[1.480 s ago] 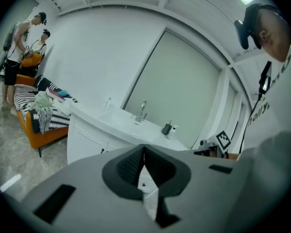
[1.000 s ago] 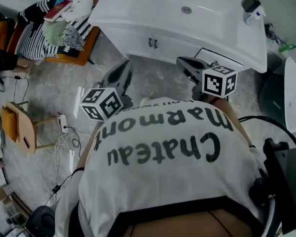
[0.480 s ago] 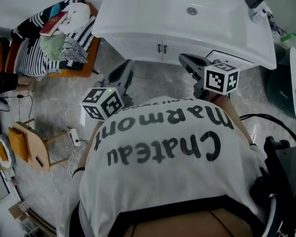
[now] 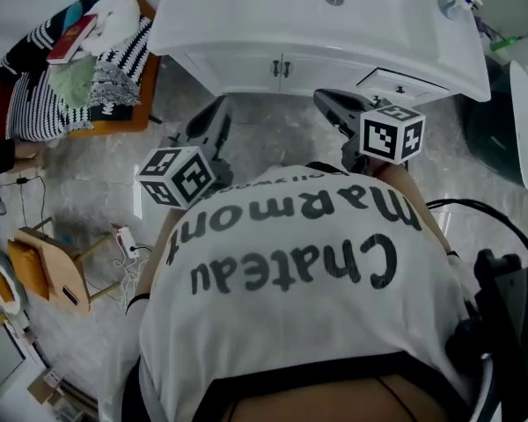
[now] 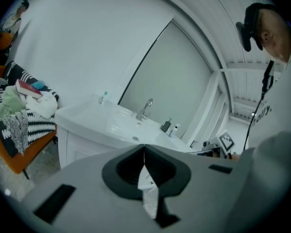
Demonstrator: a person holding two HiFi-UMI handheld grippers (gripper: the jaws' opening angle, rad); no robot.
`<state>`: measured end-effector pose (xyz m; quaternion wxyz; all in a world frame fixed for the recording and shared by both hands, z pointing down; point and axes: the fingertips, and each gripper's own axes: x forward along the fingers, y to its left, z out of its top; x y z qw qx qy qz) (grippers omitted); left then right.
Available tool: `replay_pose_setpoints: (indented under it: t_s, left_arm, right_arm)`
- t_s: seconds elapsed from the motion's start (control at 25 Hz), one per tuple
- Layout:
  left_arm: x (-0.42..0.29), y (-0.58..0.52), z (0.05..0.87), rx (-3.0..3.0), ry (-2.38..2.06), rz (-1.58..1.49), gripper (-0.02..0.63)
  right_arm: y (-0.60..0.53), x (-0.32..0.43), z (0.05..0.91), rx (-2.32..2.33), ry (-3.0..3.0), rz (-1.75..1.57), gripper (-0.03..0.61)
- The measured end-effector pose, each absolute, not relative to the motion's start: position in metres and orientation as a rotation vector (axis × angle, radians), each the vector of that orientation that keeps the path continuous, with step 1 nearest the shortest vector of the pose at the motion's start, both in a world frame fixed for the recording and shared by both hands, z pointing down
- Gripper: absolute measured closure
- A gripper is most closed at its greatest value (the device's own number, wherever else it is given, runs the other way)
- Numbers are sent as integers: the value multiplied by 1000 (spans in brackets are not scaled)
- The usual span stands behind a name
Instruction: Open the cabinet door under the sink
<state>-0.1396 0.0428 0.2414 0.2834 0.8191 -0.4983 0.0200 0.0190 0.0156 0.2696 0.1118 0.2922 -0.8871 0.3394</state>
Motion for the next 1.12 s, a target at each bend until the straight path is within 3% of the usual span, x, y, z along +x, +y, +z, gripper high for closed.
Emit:
replay_pose_setpoints:
  t_s: [0.56, 1.12]
  left_arm:
    - [-82, 25, 291, 2162, -1154, 1, 604]
    - [-73, -24, 384, 1963, -1258, 223, 604]
  right_arm:
    - [-5, 31, 309, 823, -2661, 1093, 569]
    - [-68, 22, 394, 598, -2593, 1279, 569]
